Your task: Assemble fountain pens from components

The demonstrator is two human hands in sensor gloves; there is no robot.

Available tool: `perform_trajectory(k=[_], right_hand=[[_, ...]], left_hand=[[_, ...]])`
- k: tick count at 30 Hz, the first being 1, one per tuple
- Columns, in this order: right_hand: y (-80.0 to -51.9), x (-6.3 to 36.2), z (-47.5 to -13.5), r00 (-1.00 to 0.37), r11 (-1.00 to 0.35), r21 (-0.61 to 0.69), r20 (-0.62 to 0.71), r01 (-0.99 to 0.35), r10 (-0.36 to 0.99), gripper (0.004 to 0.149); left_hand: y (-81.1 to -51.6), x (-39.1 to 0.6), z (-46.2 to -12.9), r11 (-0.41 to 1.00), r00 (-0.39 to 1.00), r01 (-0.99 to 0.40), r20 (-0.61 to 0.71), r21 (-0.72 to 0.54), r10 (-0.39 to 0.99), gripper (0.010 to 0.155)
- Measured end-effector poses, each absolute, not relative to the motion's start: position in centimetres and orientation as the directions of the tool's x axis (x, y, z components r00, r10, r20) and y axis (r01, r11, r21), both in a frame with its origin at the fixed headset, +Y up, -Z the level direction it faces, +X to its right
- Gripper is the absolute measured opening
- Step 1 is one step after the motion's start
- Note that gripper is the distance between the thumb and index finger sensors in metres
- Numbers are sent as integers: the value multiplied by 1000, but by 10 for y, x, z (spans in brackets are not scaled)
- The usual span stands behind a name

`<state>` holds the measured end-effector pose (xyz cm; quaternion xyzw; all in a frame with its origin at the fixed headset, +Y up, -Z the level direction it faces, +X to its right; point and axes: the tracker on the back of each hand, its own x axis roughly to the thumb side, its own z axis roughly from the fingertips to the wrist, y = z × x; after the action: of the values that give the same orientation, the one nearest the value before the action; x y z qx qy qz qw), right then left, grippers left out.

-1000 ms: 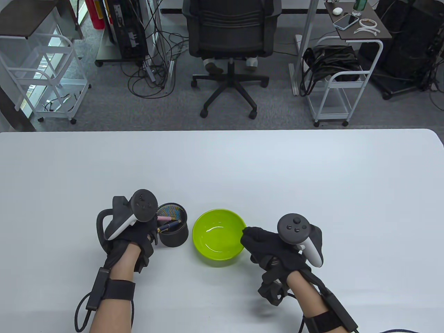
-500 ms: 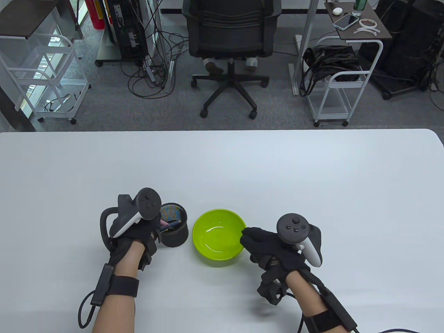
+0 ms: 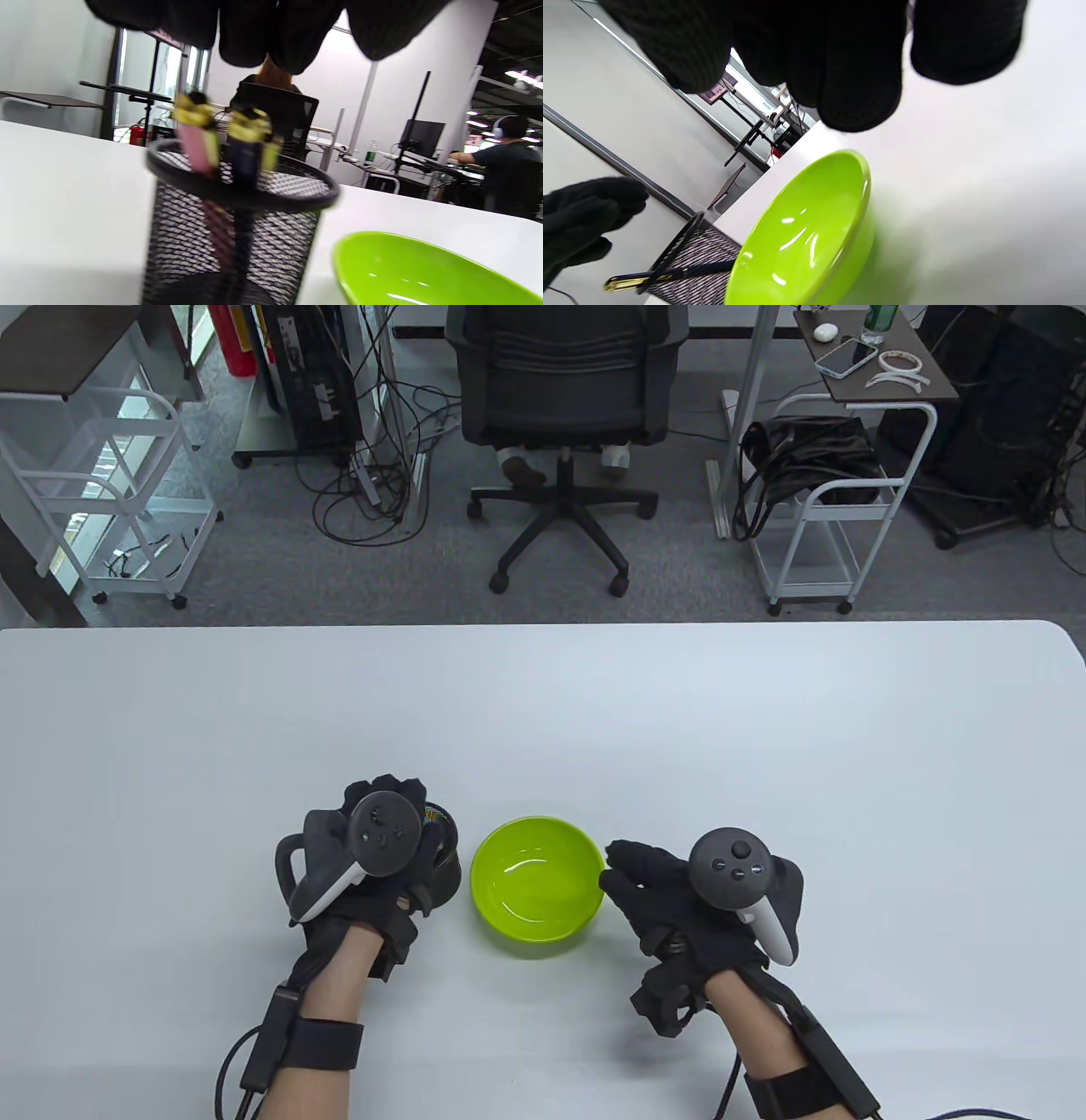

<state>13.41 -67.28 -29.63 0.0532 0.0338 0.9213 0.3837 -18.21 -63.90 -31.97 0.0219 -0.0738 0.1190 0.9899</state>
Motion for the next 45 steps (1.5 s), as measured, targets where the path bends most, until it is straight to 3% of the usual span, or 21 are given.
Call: perform_trajectory(k=[6,13,18,23,45], right_hand=[[-670,126,-291,-863,-871,28,121,-491,490,85],[-689,112,-297,-970,-964,156,80,-215,230,101],[-697,106,-303,-975,-959,211,70,-190,209,101],[-702,110,-302,-985,-965,218,57,-145,161,100],[-703,107,-304,-977,-949,251,38,-193,209,94]], left_hand=[[-661,-146,-308,949,922,-314,227,-31,313,68],[-675,-133,-304,981,958,-189,214,-42,193,79],[-686,-134,-304,971,952,-195,211,-137,221,83],[-685,-132,-301,972,943,-211,241,-102,230,82],[-683,-144,-300,958,927,-268,242,-101,285,81]])
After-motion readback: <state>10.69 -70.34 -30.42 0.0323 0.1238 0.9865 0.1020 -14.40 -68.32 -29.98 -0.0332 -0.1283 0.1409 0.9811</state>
